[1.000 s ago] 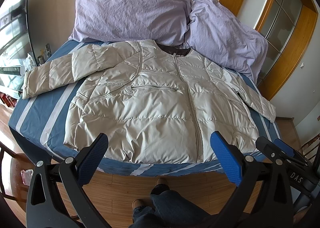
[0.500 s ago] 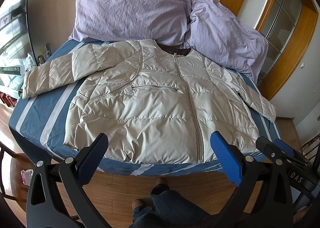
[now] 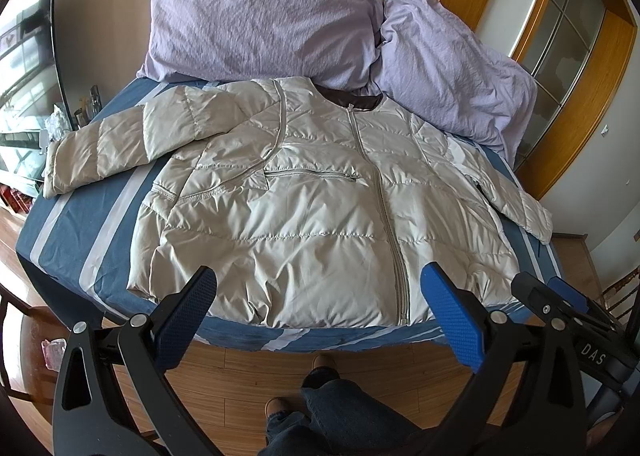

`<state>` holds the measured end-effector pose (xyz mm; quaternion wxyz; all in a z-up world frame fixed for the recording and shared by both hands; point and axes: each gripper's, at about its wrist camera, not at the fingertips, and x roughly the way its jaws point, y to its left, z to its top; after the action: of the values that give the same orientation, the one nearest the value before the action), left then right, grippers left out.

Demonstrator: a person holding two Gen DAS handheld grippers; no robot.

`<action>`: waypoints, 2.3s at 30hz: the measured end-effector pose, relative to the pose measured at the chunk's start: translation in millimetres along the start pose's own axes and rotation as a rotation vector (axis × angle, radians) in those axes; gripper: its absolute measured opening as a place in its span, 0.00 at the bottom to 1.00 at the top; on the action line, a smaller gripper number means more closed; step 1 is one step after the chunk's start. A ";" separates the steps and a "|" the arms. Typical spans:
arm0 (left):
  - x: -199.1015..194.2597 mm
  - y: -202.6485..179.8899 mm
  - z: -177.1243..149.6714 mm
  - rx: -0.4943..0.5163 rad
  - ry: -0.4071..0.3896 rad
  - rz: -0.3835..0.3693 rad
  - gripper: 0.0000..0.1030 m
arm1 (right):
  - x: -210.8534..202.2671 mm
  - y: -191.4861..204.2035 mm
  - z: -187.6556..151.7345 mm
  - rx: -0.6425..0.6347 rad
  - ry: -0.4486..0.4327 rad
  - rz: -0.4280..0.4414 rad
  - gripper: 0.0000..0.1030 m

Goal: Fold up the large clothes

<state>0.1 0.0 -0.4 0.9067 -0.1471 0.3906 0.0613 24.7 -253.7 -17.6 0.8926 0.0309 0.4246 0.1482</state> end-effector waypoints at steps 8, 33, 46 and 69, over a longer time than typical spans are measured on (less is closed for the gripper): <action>0.1 0.0 0.1 -0.001 0.000 0.001 0.99 | 0.8 0.8 0.3 0.000 0.001 0.000 0.98; 36.0 -3.8 18.4 0.026 0.022 0.105 0.99 | 46.1 -44.6 44.0 0.101 0.007 -0.035 0.98; 107.2 -7.4 60.4 0.062 0.081 0.164 0.99 | 120.1 -221.1 110.2 0.438 0.094 -0.269 0.92; 171.7 -0.6 97.7 -0.005 0.197 0.200 0.99 | 191.8 -443.6 123.6 0.745 0.186 -0.511 0.58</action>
<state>185.8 29.6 -61.3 0.8529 -0.1149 0.4904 0.1375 339.5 -612.4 -162.7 0.7868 0.2303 0.5212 -0.2373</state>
